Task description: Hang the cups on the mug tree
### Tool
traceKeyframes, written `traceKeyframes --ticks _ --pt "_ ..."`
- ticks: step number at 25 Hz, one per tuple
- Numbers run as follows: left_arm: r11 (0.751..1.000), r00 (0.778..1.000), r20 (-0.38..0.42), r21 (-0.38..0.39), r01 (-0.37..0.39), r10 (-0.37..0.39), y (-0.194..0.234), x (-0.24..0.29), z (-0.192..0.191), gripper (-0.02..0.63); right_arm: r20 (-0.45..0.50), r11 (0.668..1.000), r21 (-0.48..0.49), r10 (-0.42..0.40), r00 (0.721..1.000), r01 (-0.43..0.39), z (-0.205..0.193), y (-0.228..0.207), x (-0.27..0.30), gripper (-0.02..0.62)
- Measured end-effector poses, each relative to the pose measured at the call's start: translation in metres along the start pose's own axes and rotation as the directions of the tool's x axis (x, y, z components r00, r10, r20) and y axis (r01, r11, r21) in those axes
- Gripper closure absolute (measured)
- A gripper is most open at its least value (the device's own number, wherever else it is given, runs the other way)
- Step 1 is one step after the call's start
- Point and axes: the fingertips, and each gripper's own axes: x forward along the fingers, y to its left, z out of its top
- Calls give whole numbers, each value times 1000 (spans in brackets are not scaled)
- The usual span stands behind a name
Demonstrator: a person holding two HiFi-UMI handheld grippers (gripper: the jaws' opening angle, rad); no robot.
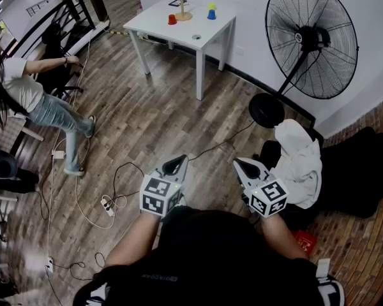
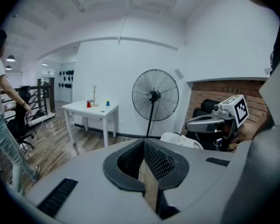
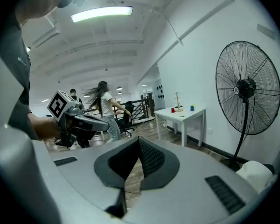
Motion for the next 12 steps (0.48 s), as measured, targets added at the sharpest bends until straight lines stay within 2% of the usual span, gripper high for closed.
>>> traceKeyframes --ticks 12 --pt "1000 1000 -14 26 16 -16 24 6 8 591 -9 1000 19 -21 1000 21 7 -4 22 589"
